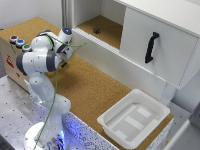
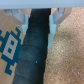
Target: Grasp the handle of the drawer and open it
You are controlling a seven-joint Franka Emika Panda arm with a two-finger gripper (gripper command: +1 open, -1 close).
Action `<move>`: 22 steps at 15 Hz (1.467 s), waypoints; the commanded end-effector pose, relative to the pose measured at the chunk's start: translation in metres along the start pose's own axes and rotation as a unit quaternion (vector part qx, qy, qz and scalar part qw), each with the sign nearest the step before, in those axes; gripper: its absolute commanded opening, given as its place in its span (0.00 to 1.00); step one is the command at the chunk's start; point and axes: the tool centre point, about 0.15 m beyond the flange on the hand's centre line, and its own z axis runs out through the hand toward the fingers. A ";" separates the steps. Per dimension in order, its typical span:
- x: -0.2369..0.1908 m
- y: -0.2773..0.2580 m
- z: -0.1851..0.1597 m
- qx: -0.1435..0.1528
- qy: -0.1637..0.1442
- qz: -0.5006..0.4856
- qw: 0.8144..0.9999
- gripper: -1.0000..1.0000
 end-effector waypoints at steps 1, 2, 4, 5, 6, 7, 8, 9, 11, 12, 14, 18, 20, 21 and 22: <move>-0.008 0.040 0.001 -0.014 0.011 0.005 1.000 0.00; -0.008 0.043 0.000 -0.014 0.012 0.005 1.000 0.00; -0.008 0.050 -0.002 -0.010 0.012 0.006 1.000 0.00; -0.008 0.054 -0.003 -0.010 0.013 0.007 1.000 0.00; -0.008 0.058 -0.004 -0.009 0.013 0.007 1.000 0.00; -0.008 0.063 -0.006 -0.007 0.014 0.008 1.000 0.00; -0.008 0.067 -0.007 -0.006 0.014 0.008 1.000 0.00; -0.007 0.071 -0.008 -0.005 0.014 0.008 1.000 0.00; -0.007 0.080 -0.011 0.000 0.014 0.010 1.000 0.00; -0.006 0.087 -0.013 0.000 0.013 0.011 1.000 0.00; -0.005 0.098 -0.015 0.000 0.013 0.014 1.000 0.00; -0.002 0.118 -0.020 0.001 0.015 0.020 1.000 0.00; -0.002 0.129 -0.024 -0.001 0.017 0.024 1.000 0.00; -0.002 0.134 -0.027 -0.002 0.018 0.026 1.000 0.00; -0.001 0.140 -0.029 -0.004 0.019 0.028 0.999 0.00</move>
